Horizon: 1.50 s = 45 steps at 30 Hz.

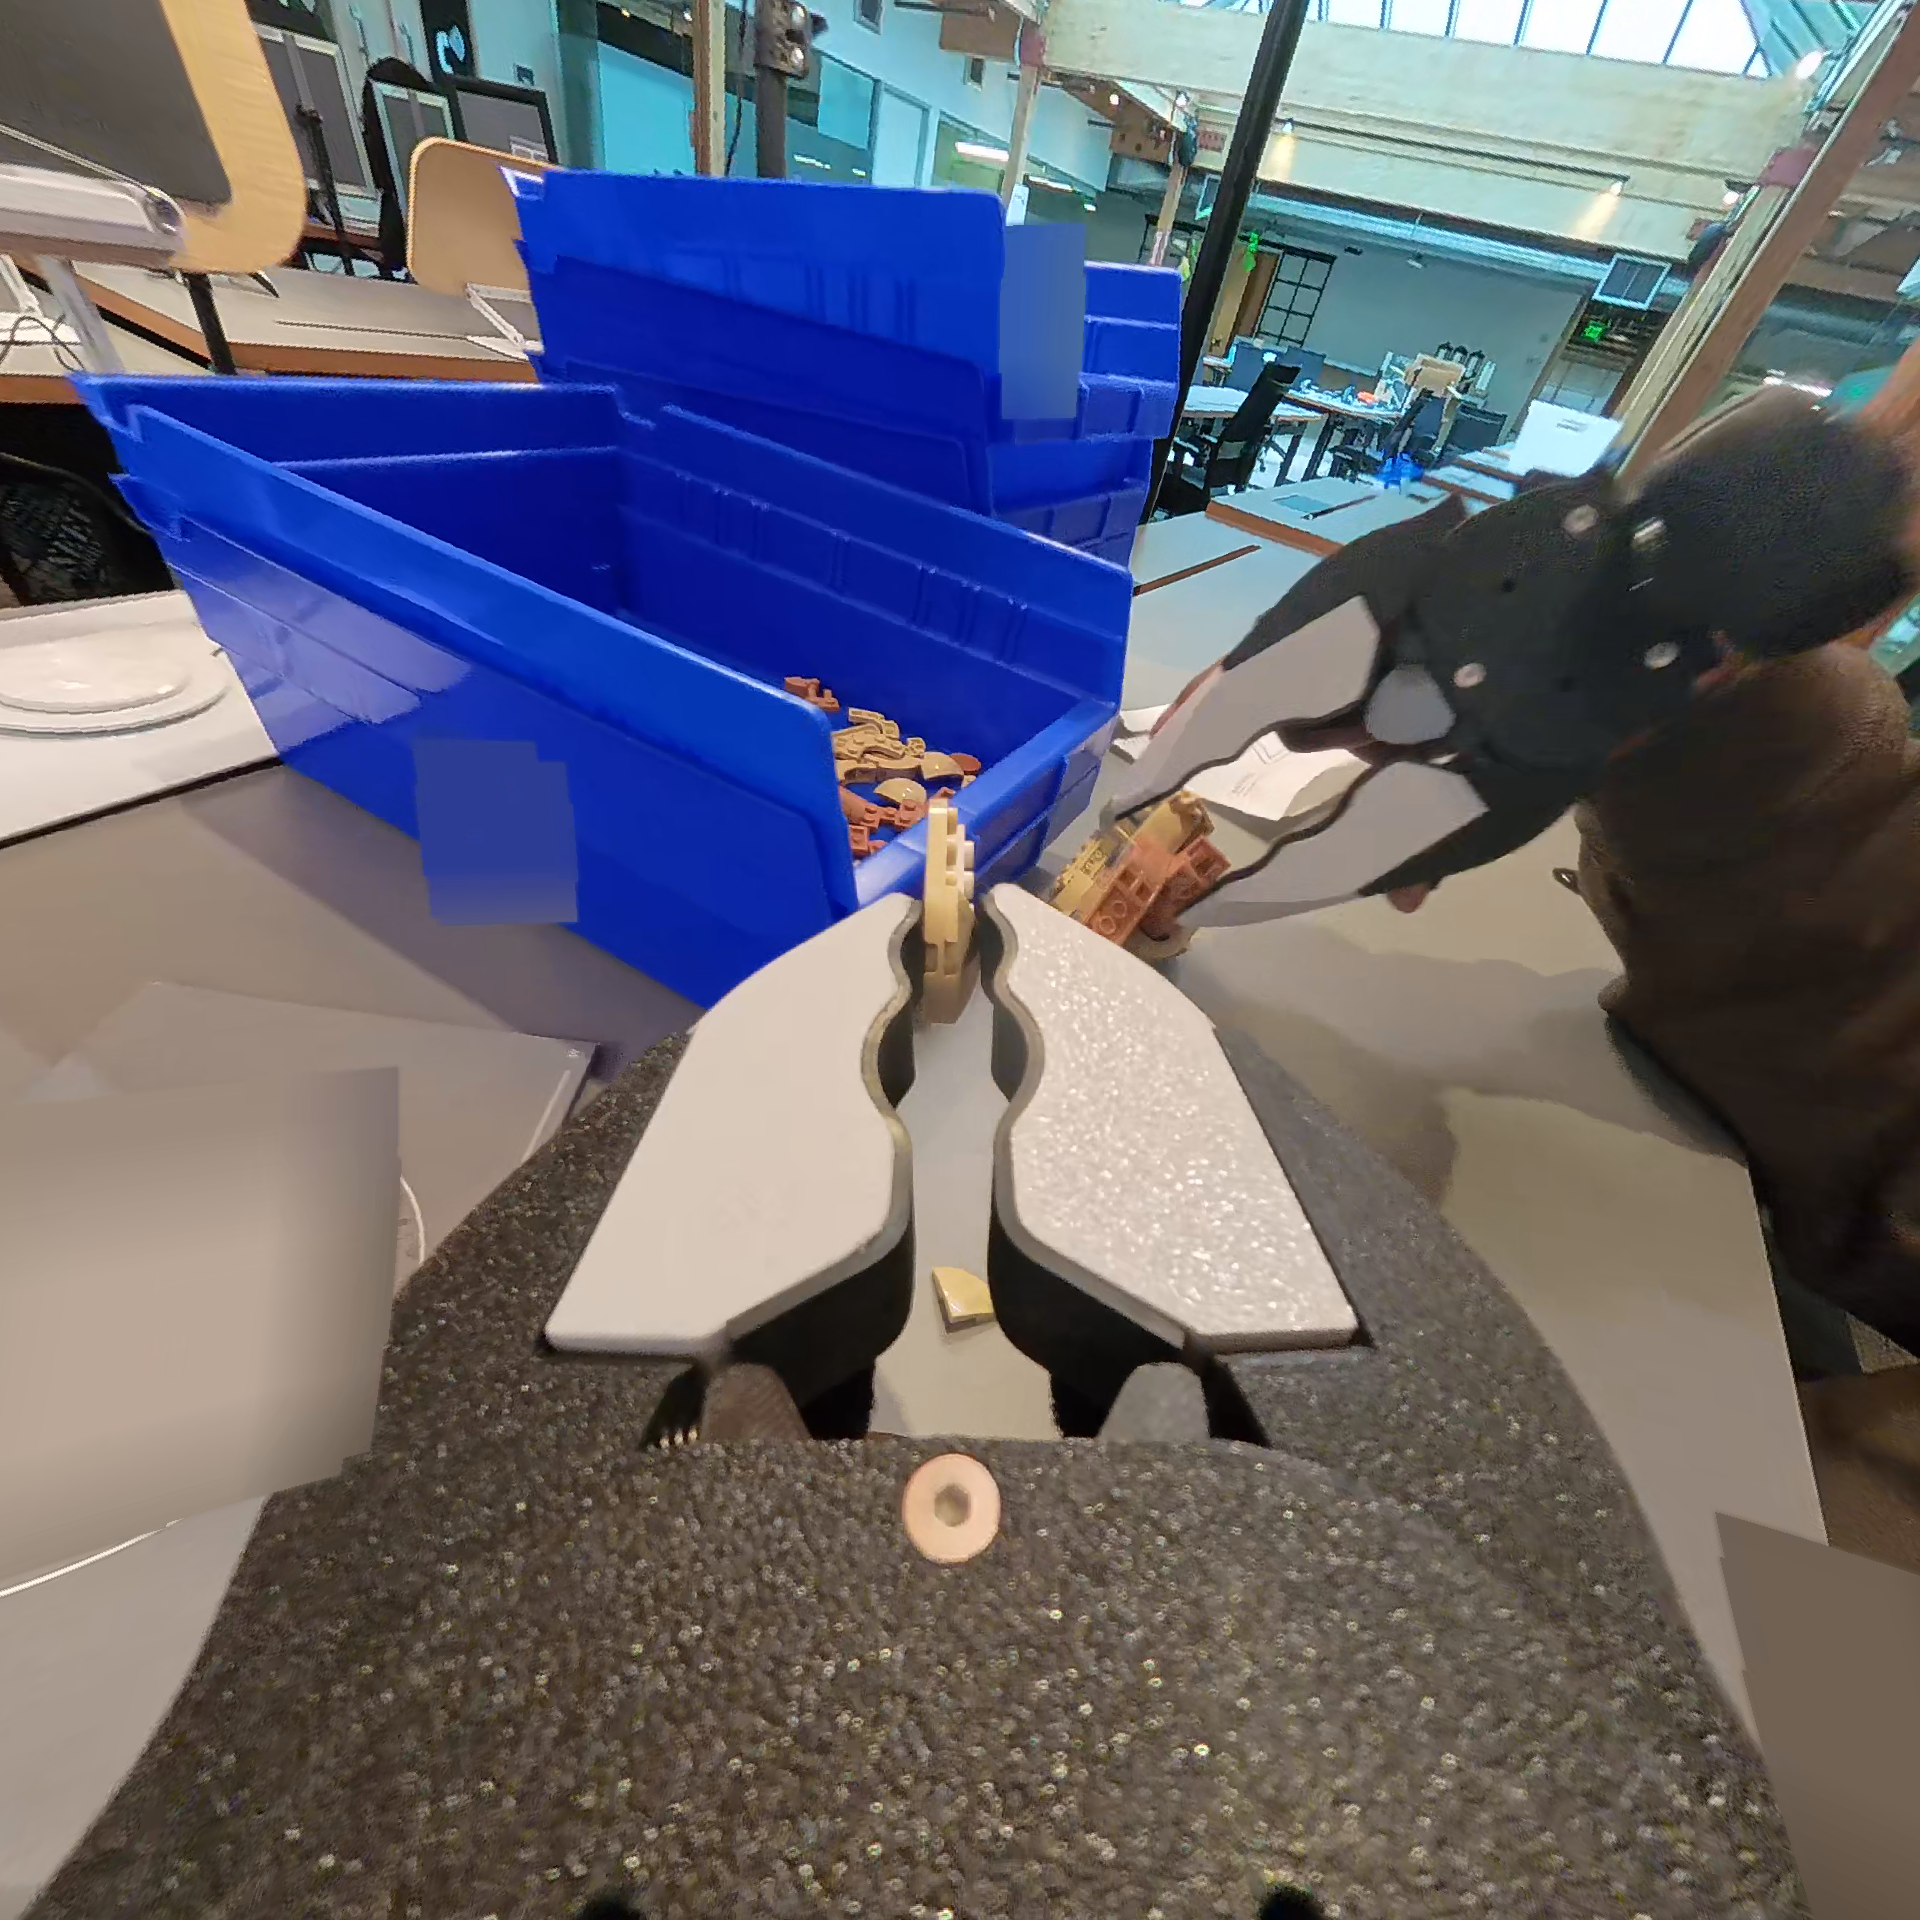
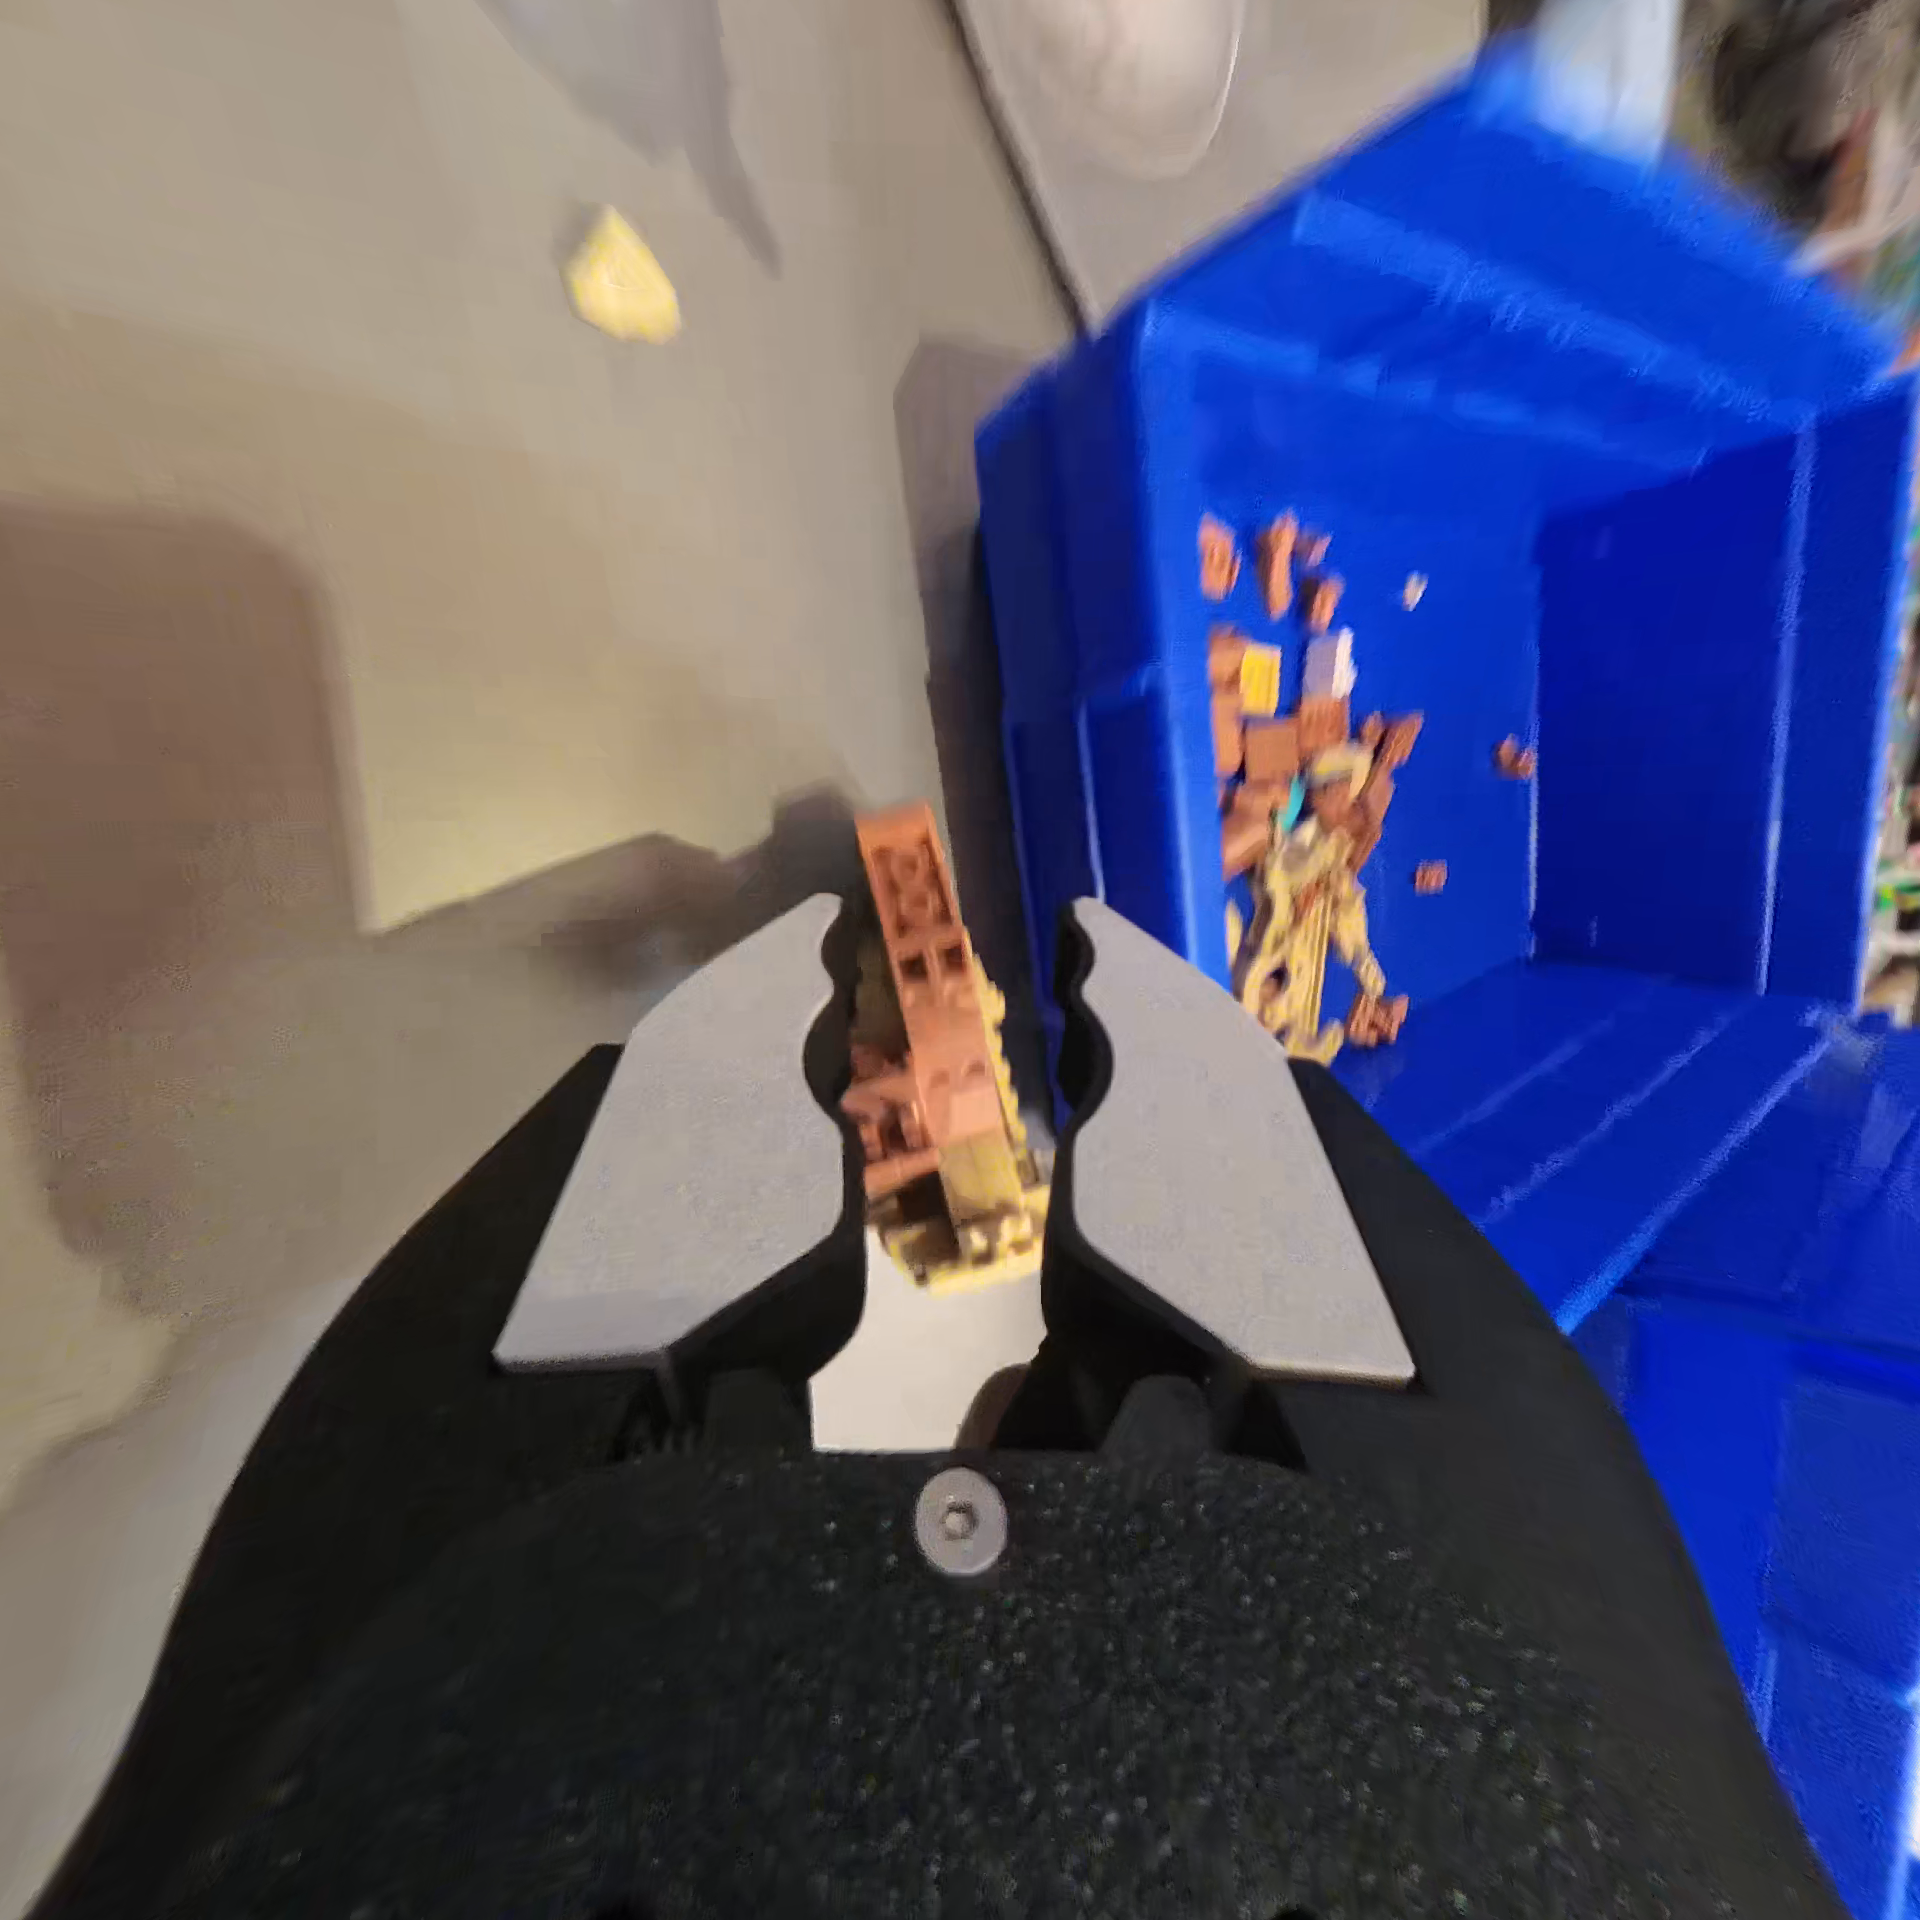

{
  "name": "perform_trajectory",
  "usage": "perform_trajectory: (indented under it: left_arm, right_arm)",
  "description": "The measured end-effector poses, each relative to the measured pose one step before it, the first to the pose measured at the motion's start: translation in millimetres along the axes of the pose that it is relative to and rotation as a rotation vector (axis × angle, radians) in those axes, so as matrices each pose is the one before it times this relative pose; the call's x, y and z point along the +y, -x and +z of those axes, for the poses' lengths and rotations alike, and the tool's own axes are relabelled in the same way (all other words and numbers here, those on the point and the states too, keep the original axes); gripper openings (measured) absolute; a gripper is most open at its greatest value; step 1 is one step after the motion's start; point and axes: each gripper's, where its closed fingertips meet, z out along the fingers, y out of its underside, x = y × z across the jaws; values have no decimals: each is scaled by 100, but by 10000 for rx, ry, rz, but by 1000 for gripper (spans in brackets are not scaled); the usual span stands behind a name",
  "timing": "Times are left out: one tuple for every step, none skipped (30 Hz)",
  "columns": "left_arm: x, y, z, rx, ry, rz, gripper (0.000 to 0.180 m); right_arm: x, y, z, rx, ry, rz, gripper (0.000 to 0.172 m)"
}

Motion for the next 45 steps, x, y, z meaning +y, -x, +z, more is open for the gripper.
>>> perform_trajectory:
  left_arm:
    - [-208, 186, -120, -46, -90, -47, 9]
    - [-236, 183, -133, -36, -100, -64, 9]
    - [-246, 201, -152, -41, -97, -65, 9]
    - [-234, 215, -156, -53, -95, -52, 9]
    - [-224, 217, -176, -62, -91, -28, 9]
    - [-206, 205, -176, -71, -82, -6, 9]
    - [-180, 207, -182, -80, -72, 6, 9]
    - [-179, 162, -196, -63, -67, 9, 9]
    - [-215, 98, -185, -32, -74, 8, 9]
    - [-253, 56, -181, -11, -89, 10, 9]
    - [-252, 10, -159, 4, -91, 6, 9]
    - [-204, -60, -116, 33, -71, 2, 9]
    - [-139, -77, -64, 38, -43, 5, 9]
    - [-72, -100, -25, 39, -18, 11, 9]
    - [-30, -125, 7, 37, 2, 19, 9]
    - [9, -115, 28, 24, 14, 32, 9]
    - [6, -100, 29, 11, 18, 45, 9]
    - [-4, -56, 13, -8, 4, 54, 9]
    - [-33, -13, -13, -22, -6, 50, 9]
    - [-39, 25, -18, -24, -11, 26, 9]
    - [-37, 62, -25, -21, -16, -5, 9]
    - [-33, 82, -20, -19, -23, -23, 9]
    - [-2, 93, -21, -20, -12, -30, 9]
    - [20, 88, 2, -18, 4, -21, 9]
    - [48, 63, 10, -18, 13, -8, 9]
    - [56, 49, 23, -13, 17, 3, 9]
    - [56, 20, 31, -8, 20, 12, 9]
    - [57, 8, 39, -10, 19, 19, 9]
    - [38, 8, 20, -14, 18, 27, 9]
    - [22, 24, 9, -18, 14, 36, 9]
    - [11, 33, 15, -26, 6, 35, 9]
    - [25, 54, 7, -25, 5, 20, 9]
    - [36, 62, 16, -23, 10, -1, 9]
    - [42, 41, 22, -9, 15, -11, 9]
    - [54, 24, 25, -2, 15, -11, 9]
    - [44, 2, 24, 0, 12, -4, 9]
    - [41, -12, 28, 3, 15, 10, 9]
    - [36, -25, 34, 3, 16, 19, 9]
    - [47, -27, 29, -1, 15, 26, 9]
    - [52, 1, 48, -11, 23, 19, 9]
    - [43, 10, 23, -7, 18, 8, 9]
    - [32, 21, 27, -5, 5, -1, 9]
    - [43, 19, 36, -2, 6, -6, 9]
    - [37, 3, 28, 2, 7, 0, 9]
    - [42, -13, 56, 2, 9, 8, 9]
  right_arm:
    - [-1563, 46, -581, -80, -677, 114, 36]
    - [-1824, 370, -255, -224, -677, 153, 36]
    - [-1901, 728, 171, -383, -591, 233, 34]
    - [-1693, 864, 676, -416, -405, 390, 31]
    - [-1239, 749, 1163, -332, -122, 608, 30]
    - [-680, 502, 1481, -161, 145, 844, 30]
    - [-148, 439, 1582, -107, 352, 912, 30]
    - [135, 596, 1464, -197, 371, 674, 30]
    - [243, 606, 1204, -202, 244, 375, 30]
    - [292, 244, 904, -35, 155, 284, 30]
    - [281, -212, 614, 155, 82, 315, 30]
    - [148, -391, 378, 182, -40, 323, 31]
    - [23, -275, 239, 48, -130, 309, 31]
    - [15, -73, 193, -84, -108, 277, 31]
    - [77, 24, 195, -100, -33, 200, 31]
    - [82, 8, 216, -26, 18, 105, 31]
    - [95, -4, 246, 28, 50, 42, 31]
    - [110, 42, 275, 33, 81, 9, 31]
    - [105, 57, 287, 37, 84, -21, 31]
    - [-50, 54, 187, 29, -20, -17, 29]
    - [-67, 57, 73, 9, -32, -11, 27]
    - [16, 12, 10, 27, 11, -33, 23]
    - [56, -64, -33, 73, 16, -63, 15]
    - [84, -99, -49, 110, 6, -84, 15]
    - [76, -75, -70, 93, 4, -94, 14]
    - [76, -67, -86, 89, 13, -115, 13]
    - [9, -143, -97, 130, -26, -131, 10]
    - [-160, -155, -173, 125, -129, -112, 6]
    - [-337, -95, -299, 54, -206, -94, 3]
    - [-494, -120, -443, 23, -270, -51, 3]
    - [-654, -292, -539, 80, -335, 29, 3]
    - [-691, -439, -568, 128, -347, 80, 3]
    - [-588, -443, -526, 114, -305, 91, 3]
    - [-440, -383, -440, 71, -252, 96, 3]
    - [-249, -210, -323, -13, -171, 77, 3]
    - [-107, -62, -222, -56, -111, 4, 3]
    - [-169, -147, -235, 43, -139, -72, 3]
    - [-340, -408, -319, 200, -179, -99, 3]
    - [-575, -623, -460, 265, -244, -81, 3]
    - [-800, -763, -587, 256, -354, 9, 2]
    - [-929, -975, -654, 282, -426, 146, 2]
    - [-953, -1242, -630, 366, -434, 208, 2]
    - [-856, -1568, -529, 520, -381, 153, 2]
    - [-646, -1946, -336, 735, -277, 26, 3]
    - [-391, -2182, -104, 876, -171, -58, 3]
